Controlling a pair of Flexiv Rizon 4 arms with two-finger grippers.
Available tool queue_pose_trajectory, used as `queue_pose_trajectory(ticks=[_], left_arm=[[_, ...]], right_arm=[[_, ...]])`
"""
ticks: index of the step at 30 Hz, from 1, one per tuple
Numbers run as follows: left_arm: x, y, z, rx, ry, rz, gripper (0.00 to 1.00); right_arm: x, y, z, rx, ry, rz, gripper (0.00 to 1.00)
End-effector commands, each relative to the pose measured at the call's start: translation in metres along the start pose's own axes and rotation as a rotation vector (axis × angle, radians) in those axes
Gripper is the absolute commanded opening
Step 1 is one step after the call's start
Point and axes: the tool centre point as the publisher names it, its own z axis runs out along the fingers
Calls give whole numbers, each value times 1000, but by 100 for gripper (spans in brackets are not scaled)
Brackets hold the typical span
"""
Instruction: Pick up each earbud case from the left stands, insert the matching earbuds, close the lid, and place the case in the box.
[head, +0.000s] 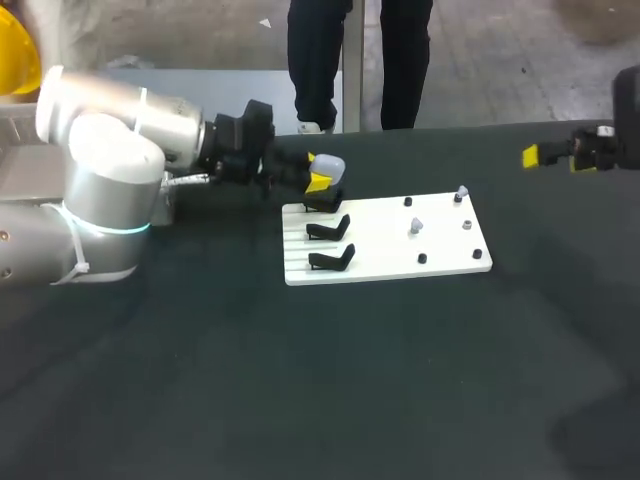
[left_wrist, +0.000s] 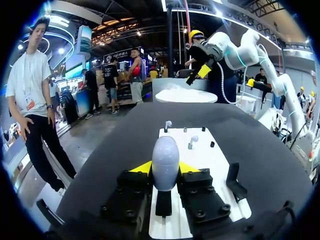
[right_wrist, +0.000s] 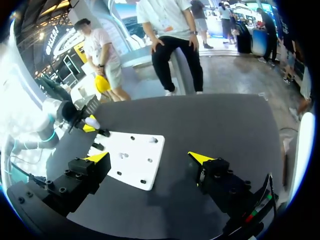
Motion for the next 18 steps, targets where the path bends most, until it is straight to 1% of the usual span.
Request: queue_pose_trajectory(ticks=[1, 4, 7, 14, 18], left_arm=[[-13, -2, 6, -9, -3, 5, 0], [-22, -2, 12, -11, -17, 14, 0], [-30, -2, 18, -12, -14, 31, 0], [-51, -6, 28, -1, -33, 78, 0], [-61, -10, 37, 17, -42, 107, 0]], right_arm=[[-10, 23, 23, -18, 21, -1, 100], [-11, 38, 37, -32, 36, -14, 100], [-13, 51, 50, -56, 61, -40, 100], [-16, 69, 79, -99, 138, -88, 100], [-16, 75, 96, -129, 168, -103, 100]])
